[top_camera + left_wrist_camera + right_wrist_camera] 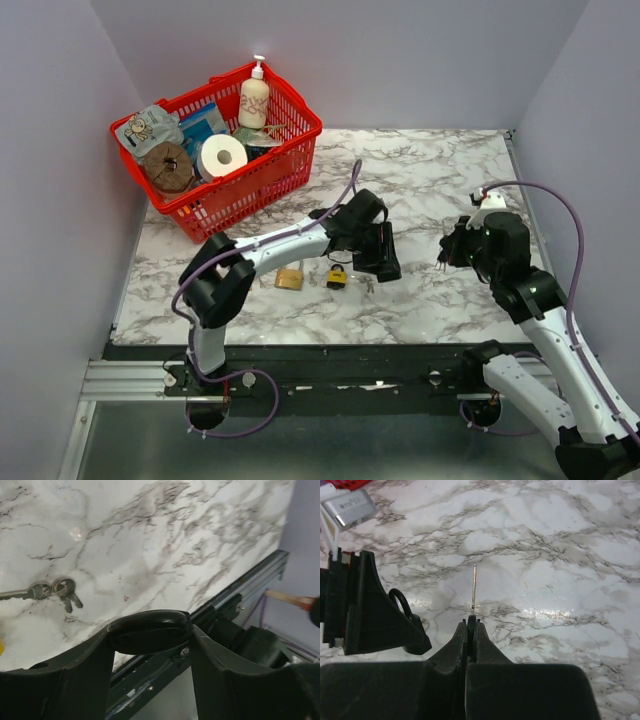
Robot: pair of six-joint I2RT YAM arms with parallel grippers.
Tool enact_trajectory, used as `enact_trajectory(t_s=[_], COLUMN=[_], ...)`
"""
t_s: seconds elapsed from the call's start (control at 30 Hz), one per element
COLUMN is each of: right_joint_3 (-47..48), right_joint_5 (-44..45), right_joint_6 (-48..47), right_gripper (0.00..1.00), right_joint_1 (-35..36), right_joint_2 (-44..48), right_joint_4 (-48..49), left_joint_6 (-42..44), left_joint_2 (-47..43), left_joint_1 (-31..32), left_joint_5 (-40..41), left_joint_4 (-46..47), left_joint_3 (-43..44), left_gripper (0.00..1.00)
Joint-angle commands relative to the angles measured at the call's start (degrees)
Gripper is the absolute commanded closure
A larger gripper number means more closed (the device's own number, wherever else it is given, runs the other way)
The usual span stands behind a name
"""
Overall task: Lock with the key
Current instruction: Place the lock at the center of the board.
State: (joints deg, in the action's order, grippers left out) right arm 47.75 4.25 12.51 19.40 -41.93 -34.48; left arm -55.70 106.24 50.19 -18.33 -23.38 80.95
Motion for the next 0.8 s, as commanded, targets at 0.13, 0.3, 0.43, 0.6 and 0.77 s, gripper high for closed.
enact_trajectory(t_s=[0.13, 0.3, 0.43, 0.6, 0.77], right_joint_3=[-0.1, -1.4, -2.3, -3.5, -4.5], right_joint_5=[3.0, 1.5, 0.8, -0.3, -1.9], right_joint_6=[5.0, 5.2, 5.3, 5.9, 6.2], right_gripper=[0.99, 0.99, 0.99, 0.99, 0.99], right_joint_1=[-1.6, -2.0, -2.1, -2.3, -2.8], right_joint_2=[-3.4, -4.4, -5.3, -6.2, -8.6], right_joint_4=[-3.0, -3.5, -3.9, -3.8, -2.4], left_joint_6=[0.2, 0.1, -0.4, -1.4, -2.0], left_joint_2=[8.9, 12.3, 14.4, 16.6, 18.1], left_joint_1=[2.4, 3.6, 4.4, 4.6, 4.6], left_joint_5=[2.4, 2.9, 2.9, 2.6, 2.5], left_joint_4=[-7.4, -7.2, -7.2, -7.3, -7.6], left_joint_3=[8.5, 11.8, 13.6, 14.4, 15.0], left_gripper=[1.0, 1.0, 0.99, 0.94, 0.84])
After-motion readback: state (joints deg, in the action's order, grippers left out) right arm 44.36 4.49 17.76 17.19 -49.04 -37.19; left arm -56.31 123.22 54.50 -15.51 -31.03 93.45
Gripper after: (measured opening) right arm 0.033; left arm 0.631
